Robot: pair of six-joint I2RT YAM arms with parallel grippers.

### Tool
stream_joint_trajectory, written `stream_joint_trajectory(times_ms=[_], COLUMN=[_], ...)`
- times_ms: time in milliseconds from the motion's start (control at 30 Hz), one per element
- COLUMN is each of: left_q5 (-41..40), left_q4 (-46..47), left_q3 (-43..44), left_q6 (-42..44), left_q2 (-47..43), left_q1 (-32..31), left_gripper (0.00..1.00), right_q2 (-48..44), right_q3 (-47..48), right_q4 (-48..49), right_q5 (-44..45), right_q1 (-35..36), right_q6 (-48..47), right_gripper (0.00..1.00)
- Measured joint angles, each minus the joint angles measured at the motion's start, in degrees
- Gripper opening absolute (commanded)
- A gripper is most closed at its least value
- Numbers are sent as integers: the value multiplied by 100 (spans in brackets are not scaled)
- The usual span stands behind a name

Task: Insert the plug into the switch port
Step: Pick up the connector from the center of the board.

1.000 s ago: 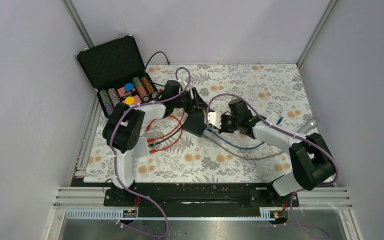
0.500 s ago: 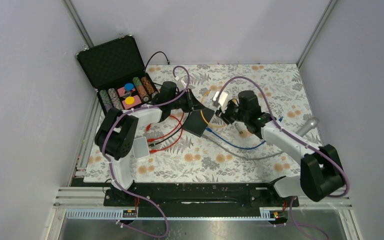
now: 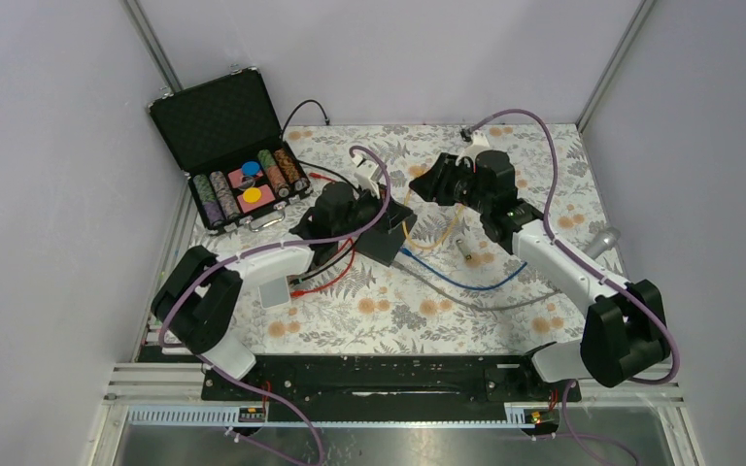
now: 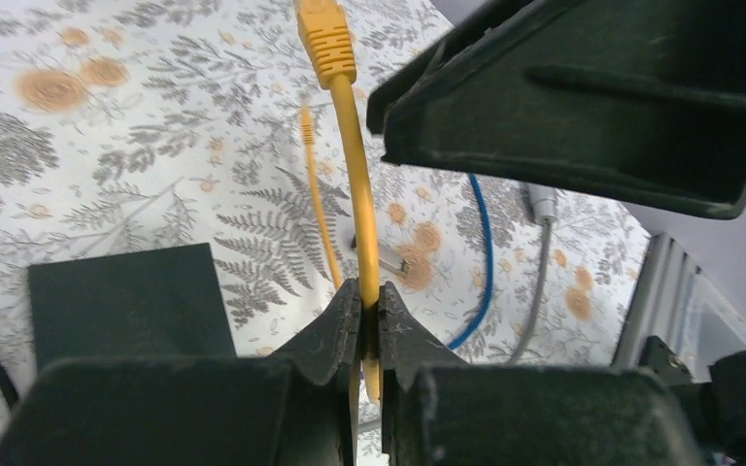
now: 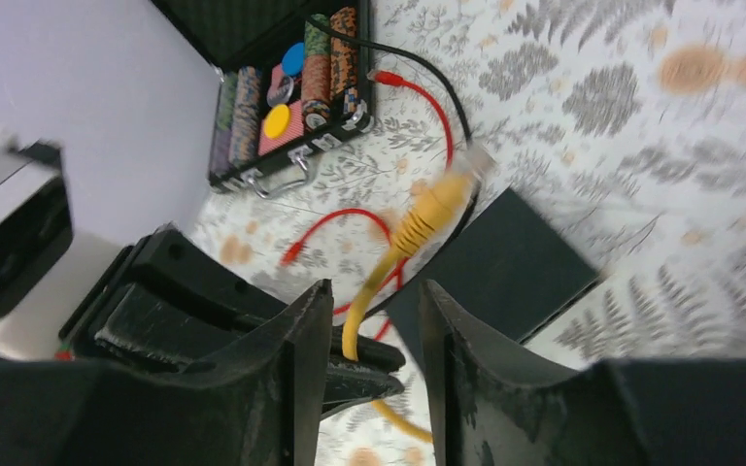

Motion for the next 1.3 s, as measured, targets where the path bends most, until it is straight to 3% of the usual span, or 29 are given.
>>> stream_joint_trajectory(times_ms=[100, 233, 533, 733, 933, 1100, 1300], left_q5=[-297, -549, -741, -833, -817, -704, -573], left_q4=[-9, -52, -125, -227, -223, -85, 74], left_q3=[-2, -2, -2, -2, -2, -2, -57], left_q6=[208, 376, 503, 546, 509, 225, 15], left_q2=[-83, -103, -103, -44, -11, -11, -44], left_q1=[-55, -72, -197, -232, -229, -31, 210], left_gripper=[0, 0, 0, 0, 0, 0, 0], right_q2=[7, -2, 83, 509, 546, 516, -153], right_q3=[-170, -282, -267, -120, -120, -120, -280], right_q4=[68, 39, 146, 260, 605, 955, 214], right_q5=[212, 562, 588, 389, -103, -1029, -723], right_q1=[-4, -7, -17, -17, -52, -442, -809], right_q6=[1130, 1926, 2328, 2310, 2155, 2031, 1434], right_gripper=[41, 41, 41, 25, 46, 48, 48])
